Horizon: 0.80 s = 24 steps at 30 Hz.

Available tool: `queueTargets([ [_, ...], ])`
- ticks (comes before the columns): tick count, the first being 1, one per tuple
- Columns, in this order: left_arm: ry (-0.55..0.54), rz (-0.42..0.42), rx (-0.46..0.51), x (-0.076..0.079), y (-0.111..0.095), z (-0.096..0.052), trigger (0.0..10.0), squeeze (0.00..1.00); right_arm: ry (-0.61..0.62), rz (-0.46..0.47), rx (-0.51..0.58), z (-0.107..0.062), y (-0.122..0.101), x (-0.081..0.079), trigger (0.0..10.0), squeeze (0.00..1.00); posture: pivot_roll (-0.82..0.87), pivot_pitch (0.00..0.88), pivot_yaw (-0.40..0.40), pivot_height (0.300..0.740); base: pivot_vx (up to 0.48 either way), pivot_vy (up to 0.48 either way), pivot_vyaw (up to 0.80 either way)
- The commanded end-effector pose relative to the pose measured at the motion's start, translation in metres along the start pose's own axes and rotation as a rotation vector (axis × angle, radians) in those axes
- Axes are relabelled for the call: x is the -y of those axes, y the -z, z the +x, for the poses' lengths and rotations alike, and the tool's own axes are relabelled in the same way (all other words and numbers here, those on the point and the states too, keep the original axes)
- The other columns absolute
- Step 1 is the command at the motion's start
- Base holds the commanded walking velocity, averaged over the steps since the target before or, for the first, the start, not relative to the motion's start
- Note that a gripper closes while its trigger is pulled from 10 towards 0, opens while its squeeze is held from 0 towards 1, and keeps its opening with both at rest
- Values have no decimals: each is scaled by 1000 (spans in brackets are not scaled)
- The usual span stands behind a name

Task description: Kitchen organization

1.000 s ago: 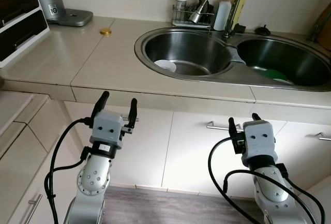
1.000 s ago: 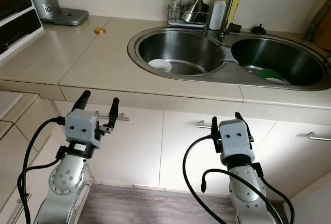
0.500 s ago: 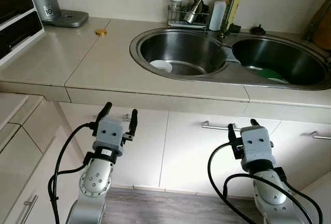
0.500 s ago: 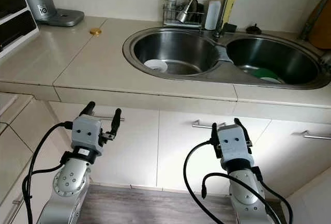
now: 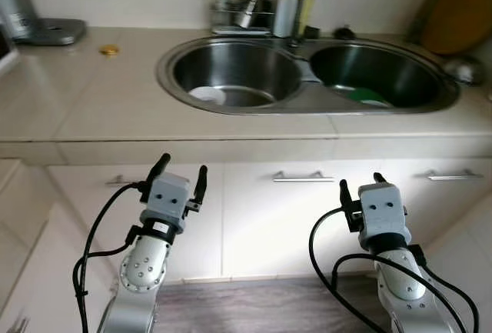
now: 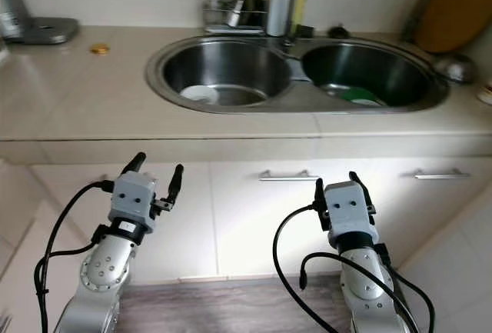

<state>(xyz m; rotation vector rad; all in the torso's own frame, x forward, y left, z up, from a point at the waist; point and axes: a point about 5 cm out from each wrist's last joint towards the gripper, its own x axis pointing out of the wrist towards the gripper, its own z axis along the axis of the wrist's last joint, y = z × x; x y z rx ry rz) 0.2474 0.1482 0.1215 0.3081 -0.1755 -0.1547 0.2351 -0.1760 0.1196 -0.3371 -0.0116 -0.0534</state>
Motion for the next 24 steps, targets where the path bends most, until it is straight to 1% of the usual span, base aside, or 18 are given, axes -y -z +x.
queueTargets([
  [1,15,8,31,2,-6,2,10000,0,20,-7,11,1,-2,4,10000,0,92,0,-74,740,0,0,-800],
  [9,26,11,46,2,-8,2,10000,0,21,-5,10,1,-3,4,10000,0,87,0,-70,740,0,0,-800],
  [20,29,18,42,2,-7,1,10000,0,18,-5,12,1,-3,3,10000,0,88,0,-70,740,0,0,-800],
  [24,29,18,39,2,-7,2,10000,0,18,-6,12,2,-4,3,10000,0,87,0,-69,740,0,-334,-800],
])
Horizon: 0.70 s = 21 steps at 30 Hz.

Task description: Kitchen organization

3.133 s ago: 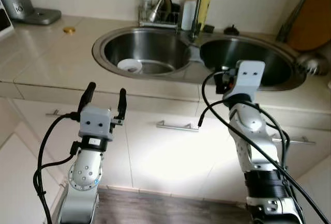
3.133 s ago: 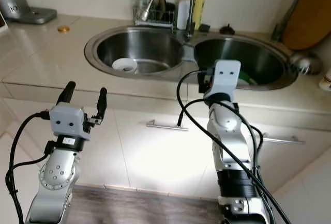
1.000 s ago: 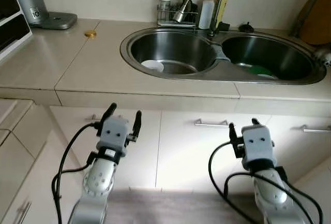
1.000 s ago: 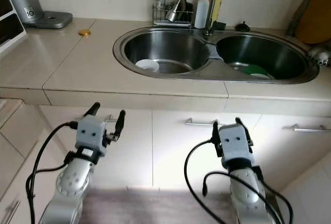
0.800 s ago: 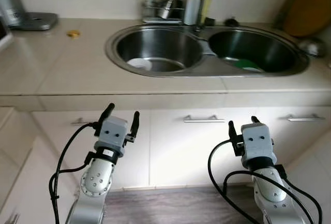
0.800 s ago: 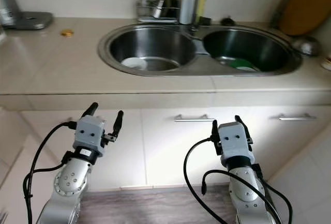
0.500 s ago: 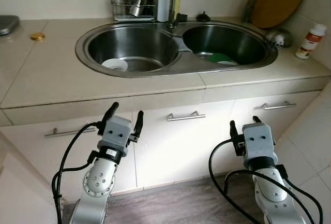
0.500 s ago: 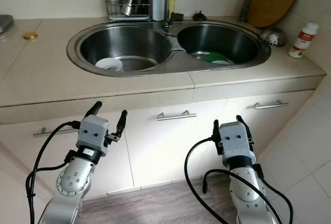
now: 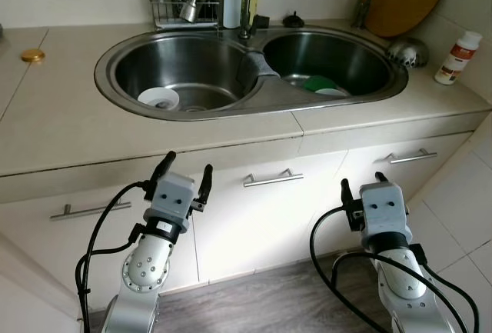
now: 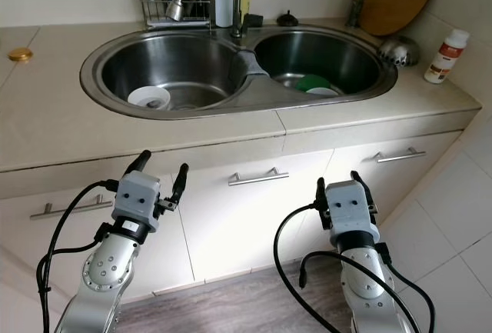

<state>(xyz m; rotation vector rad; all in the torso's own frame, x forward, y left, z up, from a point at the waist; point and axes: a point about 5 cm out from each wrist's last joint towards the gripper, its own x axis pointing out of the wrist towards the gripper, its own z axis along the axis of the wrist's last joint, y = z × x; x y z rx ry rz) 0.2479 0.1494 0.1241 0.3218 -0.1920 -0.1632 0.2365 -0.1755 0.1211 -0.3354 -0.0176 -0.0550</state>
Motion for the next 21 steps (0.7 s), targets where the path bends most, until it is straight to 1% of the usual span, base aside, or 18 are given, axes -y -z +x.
queueTargets([
  [1,22,3,23,4,-5,1,10000,0,16,-8,6,0,-2,3,10000,0,87,0,-69,740,0,-480,-800],
  [4,21,3,24,4,-5,1,10000,0,15,-10,8,1,-2,3,10000,0,87,0,-69,740,0,-480,-800],
  [21,-2,-1,69,2,-11,1,10000,0,12,-7,13,1,-3,3,10000,0,88,0,-69,740,0,0,-800],
])
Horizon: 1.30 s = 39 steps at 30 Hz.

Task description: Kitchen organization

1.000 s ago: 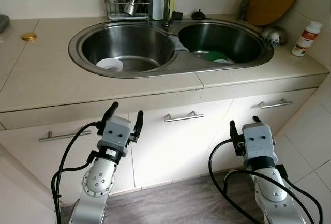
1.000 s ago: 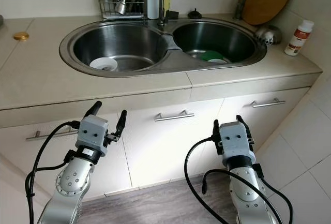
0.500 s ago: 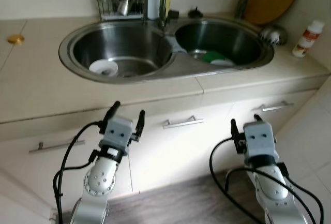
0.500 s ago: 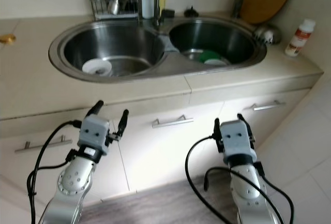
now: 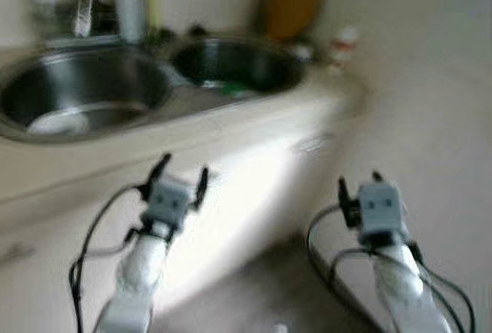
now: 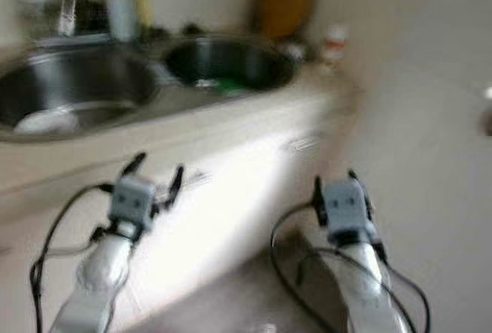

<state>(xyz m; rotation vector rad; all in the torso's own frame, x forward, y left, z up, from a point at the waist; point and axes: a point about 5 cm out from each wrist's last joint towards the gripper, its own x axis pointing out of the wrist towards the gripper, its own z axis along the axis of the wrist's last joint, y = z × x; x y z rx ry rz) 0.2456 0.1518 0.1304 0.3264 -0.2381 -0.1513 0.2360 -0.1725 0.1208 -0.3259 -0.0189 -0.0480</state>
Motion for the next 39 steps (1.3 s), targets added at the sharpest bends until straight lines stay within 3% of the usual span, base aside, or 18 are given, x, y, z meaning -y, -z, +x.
queueTargets([
  [1,16,-12,27,6,-6,3,10000,0,19,-17,12,1,-2,6,10000,0,88,0,-70,740,0,0,-800],
  [34,37,1,1,7,-1,4,10000,0,42,-17,17,3,-4,7,10000,0,82,0,-62,740,0,0,-799],
  [39,42,2,-3,8,0,5,10000,0,37,-37,14,4,-3,6,10000,0,76,0,-55,740,0,0,0],
])
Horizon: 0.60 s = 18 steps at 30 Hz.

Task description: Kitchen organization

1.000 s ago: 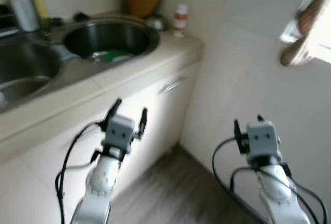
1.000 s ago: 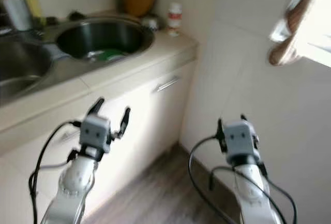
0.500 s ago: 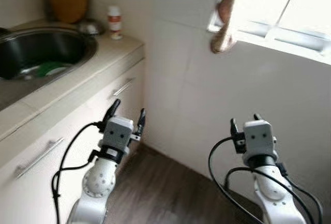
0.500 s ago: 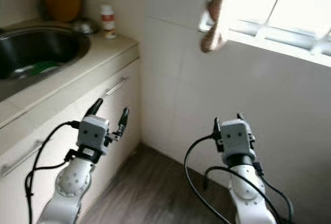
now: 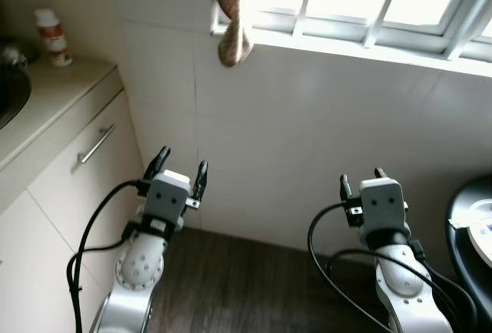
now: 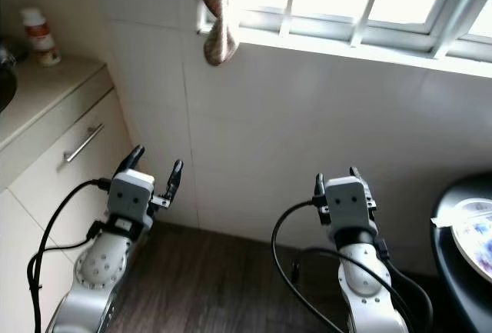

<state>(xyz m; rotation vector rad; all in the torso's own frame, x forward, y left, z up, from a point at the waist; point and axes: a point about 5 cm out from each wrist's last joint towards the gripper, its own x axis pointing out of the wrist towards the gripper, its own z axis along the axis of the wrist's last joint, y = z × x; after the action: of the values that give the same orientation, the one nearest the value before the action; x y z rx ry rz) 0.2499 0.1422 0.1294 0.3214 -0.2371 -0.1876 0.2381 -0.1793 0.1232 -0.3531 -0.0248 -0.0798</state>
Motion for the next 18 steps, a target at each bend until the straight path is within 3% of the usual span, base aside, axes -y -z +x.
queueTargets([
  [1,9,11,-10,-1,1,0,10000,0,7,-9,12,2,-3,-1,10000,0,76,0,-55,740,0,0,0],
  [18,59,8,-10,3,3,7,10000,0,54,-1,0,-3,-2,3,10000,0,41,0,-9,740,0,0,0],
])
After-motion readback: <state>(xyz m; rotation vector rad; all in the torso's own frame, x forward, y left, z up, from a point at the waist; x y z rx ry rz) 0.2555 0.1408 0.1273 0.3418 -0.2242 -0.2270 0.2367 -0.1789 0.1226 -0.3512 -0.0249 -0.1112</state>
